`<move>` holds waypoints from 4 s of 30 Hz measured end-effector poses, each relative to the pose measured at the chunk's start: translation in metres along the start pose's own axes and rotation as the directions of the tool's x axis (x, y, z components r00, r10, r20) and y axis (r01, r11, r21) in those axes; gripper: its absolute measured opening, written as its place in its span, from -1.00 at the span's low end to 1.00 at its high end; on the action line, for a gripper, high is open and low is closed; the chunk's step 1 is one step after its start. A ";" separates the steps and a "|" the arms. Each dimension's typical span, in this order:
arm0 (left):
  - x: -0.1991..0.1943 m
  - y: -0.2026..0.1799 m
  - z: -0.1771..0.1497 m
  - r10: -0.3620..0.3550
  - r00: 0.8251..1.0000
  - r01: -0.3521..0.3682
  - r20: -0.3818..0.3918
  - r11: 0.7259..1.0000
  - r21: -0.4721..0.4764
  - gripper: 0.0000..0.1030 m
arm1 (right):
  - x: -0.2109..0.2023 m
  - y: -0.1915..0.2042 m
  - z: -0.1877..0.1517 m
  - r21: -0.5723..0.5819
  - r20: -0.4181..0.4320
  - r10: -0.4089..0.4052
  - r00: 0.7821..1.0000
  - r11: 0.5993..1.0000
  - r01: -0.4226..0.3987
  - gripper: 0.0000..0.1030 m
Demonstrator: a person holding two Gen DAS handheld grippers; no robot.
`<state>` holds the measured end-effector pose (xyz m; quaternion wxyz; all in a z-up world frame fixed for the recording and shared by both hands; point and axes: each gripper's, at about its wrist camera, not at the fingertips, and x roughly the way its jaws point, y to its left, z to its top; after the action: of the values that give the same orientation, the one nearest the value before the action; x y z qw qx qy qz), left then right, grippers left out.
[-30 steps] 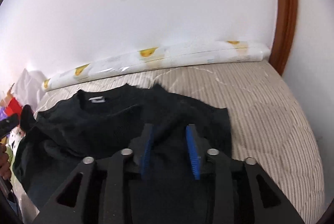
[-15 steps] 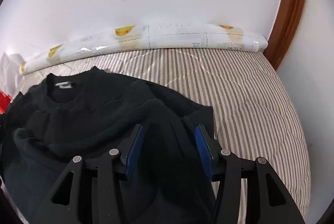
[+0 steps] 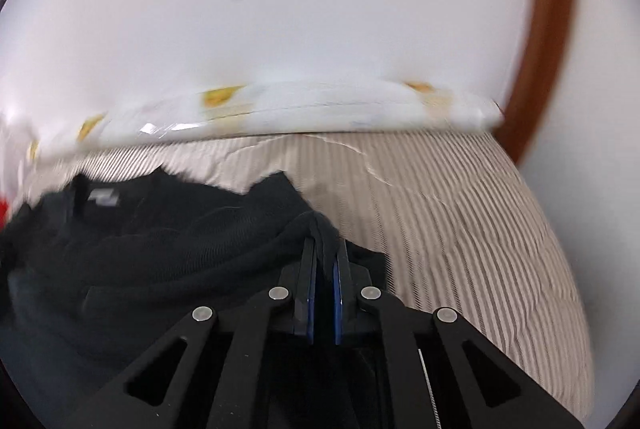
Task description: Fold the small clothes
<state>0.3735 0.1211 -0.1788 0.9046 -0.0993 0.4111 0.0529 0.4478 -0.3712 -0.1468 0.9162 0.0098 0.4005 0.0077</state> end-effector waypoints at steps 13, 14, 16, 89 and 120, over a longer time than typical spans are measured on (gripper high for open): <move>-0.037 0.016 -0.025 0.031 0.999 -0.031 0.005 0.999 -0.007 0.45 | -0.030 0.020 -0.009 -0.050 -0.073 -0.013 0.997 0.999 0.009 -0.33; -0.043 0.020 -0.030 0.033 0.999 -0.033 0.003 0.999 -0.011 0.45 | -0.038 0.026 -0.011 -0.054 -0.066 0.000 0.998 0.999 -0.003 -0.32; -0.055 0.028 -0.043 0.033 0.999 -0.033 -0.002 0.999 -0.023 0.45 | -0.051 0.040 -0.017 -0.056 -0.061 0.033 0.998 0.998 -0.036 -0.32; -0.175 -0.079 -0.055 -0.314 0.936 0.321 0.158 0.947 -0.025 -0.71 | -0.170 0.116 -0.144 -0.252 -0.057 0.130 0.990 0.957 -0.140 -0.18; -0.160 -0.120 -0.138 -0.360 0.933 0.348 0.008 0.905 0.245 0.32 | -0.207 0.077 -0.126 -0.085 0.030 0.363 0.931 0.929 -0.359 0.49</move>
<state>0.1890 -0.0289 -0.1304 0.9151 -0.0611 0.3653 -0.1593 0.2141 -0.2976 -0.0784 0.9076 0.0476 0.3706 0.1915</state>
